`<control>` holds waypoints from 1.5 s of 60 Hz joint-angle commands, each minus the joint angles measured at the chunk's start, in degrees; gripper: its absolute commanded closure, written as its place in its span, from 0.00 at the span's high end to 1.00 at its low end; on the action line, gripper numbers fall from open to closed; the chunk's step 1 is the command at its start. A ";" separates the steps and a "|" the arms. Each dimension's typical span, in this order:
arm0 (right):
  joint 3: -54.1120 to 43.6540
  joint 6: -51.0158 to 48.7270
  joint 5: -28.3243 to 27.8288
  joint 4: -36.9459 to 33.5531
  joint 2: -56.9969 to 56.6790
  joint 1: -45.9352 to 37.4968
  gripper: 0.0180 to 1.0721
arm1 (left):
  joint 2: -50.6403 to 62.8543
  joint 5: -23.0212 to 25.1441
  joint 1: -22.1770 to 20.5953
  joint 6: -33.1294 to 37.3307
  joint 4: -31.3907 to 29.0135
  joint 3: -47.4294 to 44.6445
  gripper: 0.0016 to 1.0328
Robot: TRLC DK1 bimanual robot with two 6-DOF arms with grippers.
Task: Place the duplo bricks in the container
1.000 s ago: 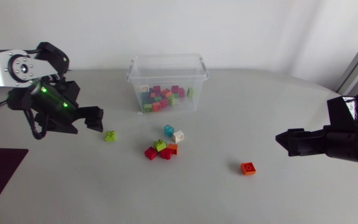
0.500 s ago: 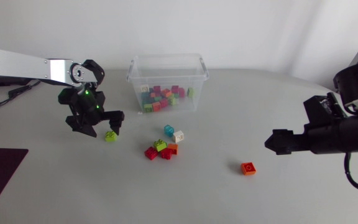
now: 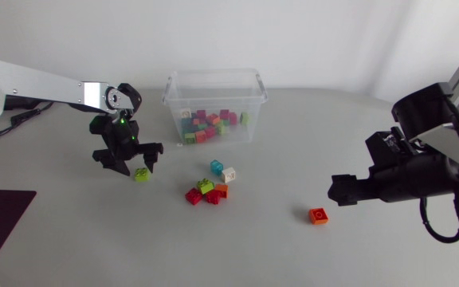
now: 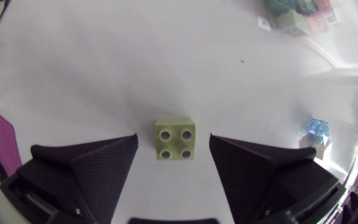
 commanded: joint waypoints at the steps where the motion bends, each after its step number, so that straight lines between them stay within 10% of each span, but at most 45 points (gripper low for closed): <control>1: 0.52 1.60 0.96 -0.24 0.98 0.86 0.95 | 1.98 -0.45 0.48 -2.05 -0.19 1.71 0.70; 39: -0.62 1.51 3.51 -0.85 8.01 2.88 0.87 | 0.40 -0.89 -1.19 -2.40 2.71 -1.28 0.31; 73: 2.37 3.18 4.56 6.71 25.68 5.69 0.73 | -16.74 -3.53 -3.21 -1.26 0.16 -2.42 0.29; 90: 2.98 3.53 5.88 9.43 28.93 7.80 0.45 | -18.41 -3.53 -5.67 -0.64 0.16 3.47 0.30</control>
